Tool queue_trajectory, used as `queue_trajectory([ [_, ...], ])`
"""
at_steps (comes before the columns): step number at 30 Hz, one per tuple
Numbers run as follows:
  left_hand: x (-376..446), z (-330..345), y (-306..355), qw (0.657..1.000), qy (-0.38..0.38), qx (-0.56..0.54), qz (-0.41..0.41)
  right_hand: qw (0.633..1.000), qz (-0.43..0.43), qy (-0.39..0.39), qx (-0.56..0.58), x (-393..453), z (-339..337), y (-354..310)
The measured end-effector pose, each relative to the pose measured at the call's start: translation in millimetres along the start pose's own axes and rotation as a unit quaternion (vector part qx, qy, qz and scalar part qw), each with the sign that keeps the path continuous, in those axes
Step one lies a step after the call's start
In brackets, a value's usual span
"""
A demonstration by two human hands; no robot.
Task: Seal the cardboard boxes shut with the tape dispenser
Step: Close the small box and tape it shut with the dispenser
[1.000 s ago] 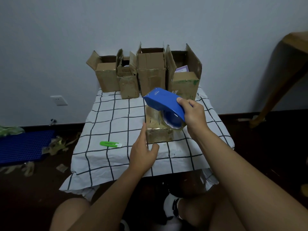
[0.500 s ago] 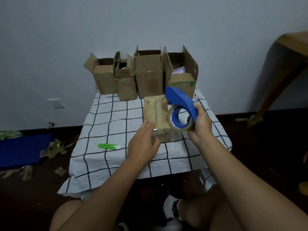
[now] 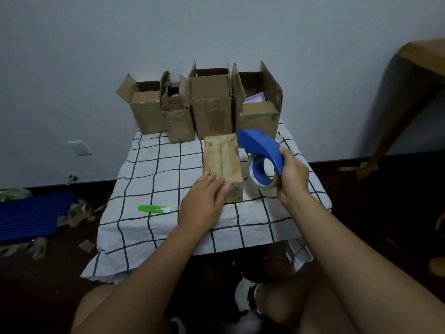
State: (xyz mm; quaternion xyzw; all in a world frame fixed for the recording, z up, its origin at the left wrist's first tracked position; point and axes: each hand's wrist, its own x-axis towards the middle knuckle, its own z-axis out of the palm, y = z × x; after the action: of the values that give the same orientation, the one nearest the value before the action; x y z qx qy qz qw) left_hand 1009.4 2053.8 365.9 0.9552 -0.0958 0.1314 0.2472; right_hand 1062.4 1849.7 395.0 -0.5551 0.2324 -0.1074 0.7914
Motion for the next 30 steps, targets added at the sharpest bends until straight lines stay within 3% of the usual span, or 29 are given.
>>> queue_trajectory([
  [3,6,0,2,0.999,0.043,0.002,-0.014,0.99,-0.107,-0.047,-0.075,-5,12,-11],
  [7,16,3,16,0.994,0.074,0.081,-0.017,0.968,-0.169,-0.11,-0.148,-13,34,-17],
  [12,22,15,41,0.992,0.09,0.083,0.029,0.976,-0.172,-0.057,-0.121,-10,33,-16],
  [17,39,23,57,0.989,0.078,0.128,-0.011,0.976,-0.176,-0.025,-0.123,-5,17,-23],
  [22,44,28,64,0.987,0.051,0.152,-0.026,0.974,-0.181,-0.026,-0.134,-1,5,-25],
  [30,27,26,59,0.982,0.099,0.162,0.018,0.962,-0.206,-0.067,-0.164,-12,-2,-27],
])
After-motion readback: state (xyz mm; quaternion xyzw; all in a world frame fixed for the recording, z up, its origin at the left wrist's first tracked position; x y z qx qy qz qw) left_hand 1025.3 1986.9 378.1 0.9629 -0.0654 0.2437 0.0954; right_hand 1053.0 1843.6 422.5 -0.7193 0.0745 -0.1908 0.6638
